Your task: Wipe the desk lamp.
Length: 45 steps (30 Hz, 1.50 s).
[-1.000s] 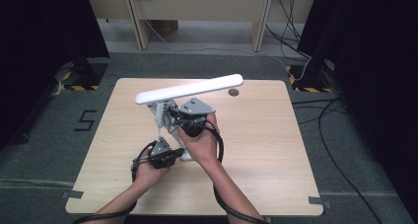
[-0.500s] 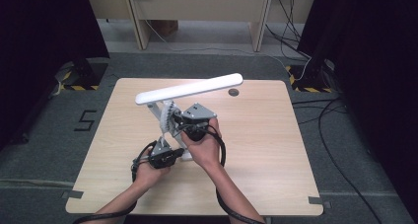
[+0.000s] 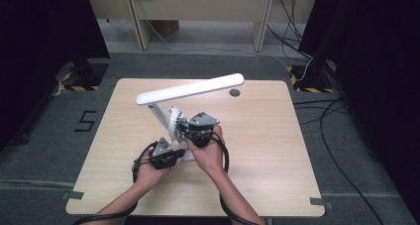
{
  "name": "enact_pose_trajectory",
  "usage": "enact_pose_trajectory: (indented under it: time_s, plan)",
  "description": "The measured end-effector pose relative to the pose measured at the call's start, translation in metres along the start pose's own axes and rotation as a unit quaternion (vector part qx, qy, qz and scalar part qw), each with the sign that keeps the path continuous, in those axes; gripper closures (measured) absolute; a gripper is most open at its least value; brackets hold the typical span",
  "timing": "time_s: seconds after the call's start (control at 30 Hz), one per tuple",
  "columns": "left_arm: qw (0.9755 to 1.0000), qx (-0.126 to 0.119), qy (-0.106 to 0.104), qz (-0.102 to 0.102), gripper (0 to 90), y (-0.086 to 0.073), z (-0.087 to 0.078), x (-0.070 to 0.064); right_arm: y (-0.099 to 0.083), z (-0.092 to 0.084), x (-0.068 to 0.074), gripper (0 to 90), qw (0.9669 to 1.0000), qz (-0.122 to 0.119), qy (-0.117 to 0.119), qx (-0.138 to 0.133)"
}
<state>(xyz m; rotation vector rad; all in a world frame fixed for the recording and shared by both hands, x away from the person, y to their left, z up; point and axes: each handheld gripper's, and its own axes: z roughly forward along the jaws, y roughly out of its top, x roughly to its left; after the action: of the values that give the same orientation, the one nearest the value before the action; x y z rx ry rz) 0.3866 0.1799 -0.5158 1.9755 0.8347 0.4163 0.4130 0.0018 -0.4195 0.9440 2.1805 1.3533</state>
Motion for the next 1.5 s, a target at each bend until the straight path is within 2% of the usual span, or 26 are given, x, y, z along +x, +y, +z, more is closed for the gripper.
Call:
enact_pose_trajectory:
  time_s: [0.03, 0.07, 0.63, 0.93, 1.07, 1.23, 1.27, 1.37, 1.47, 1.5]
  plan:
    - [0.9999, -0.008, -0.002, -0.009, 87.7, 0.000, 0.001, -0.001, -0.002, 0.001, 0.000, 81.3, 1.0000, 0.000, 0.000, 0.003]
    - [1.0000, -0.002, -0.001, -0.003, 87.7, 0.000, 0.000, 0.000, -0.004, 0.002, -0.001, 81.3, 1.0000, 0.002, 0.001, 0.008]
    - [1.0000, -0.002, 0.001, -0.004, 87.2, 0.000, 0.000, -0.001, -0.040, 0.012, -0.011, 81.3, 0.9981, 0.025, -0.013, 0.055]
    - [1.0000, -0.004, 0.004, -0.004, 84.9, 0.001, 0.002, -0.003, -0.051, 0.010, -0.020, 81.3, 0.9967, 0.045, -0.021, 0.064]
    - [1.0000, -0.003, 0.004, -0.001, 84.9, 0.001, 0.002, -0.003, -0.047, 0.007, -0.026, 81.3, 0.9967, 0.050, -0.027, 0.058]
    - [1.0000, -0.003, 0.005, 0.001, 84.7, 0.000, 0.002, -0.003, -0.033, 0.004, -0.034, 81.2, 0.9969, 0.053, -0.040, 0.042]
    - [1.0000, -0.003, 0.005, 0.001, 84.6, 0.000, 0.002, -0.003, -0.025, 0.006, -0.039, 81.1, 0.9973, 0.048, -0.046, 0.033]
    - [1.0000, -0.004, 0.005, 0.001, 84.6, 0.000, 0.001, -0.003, -0.016, 0.012, -0.044, 81.0, 0.9972, 0.049, -0.048, 0.029]
    - [1.0000, -0.004, 0.004, 0.001, 84.4, 0.000, 0.002, -0.003, -0.012, 0.017, -0.047, 80.9, 0.9972, 0.054, -0.044, 0.029]
    - [1.0000, -0.004, 0.003, 0.000, 84.3, 0.000, 0.002, -0.003, -0.009, 0.023, -0.047, 80.9, 0.9971, 0.060, -0.037, 0.031]
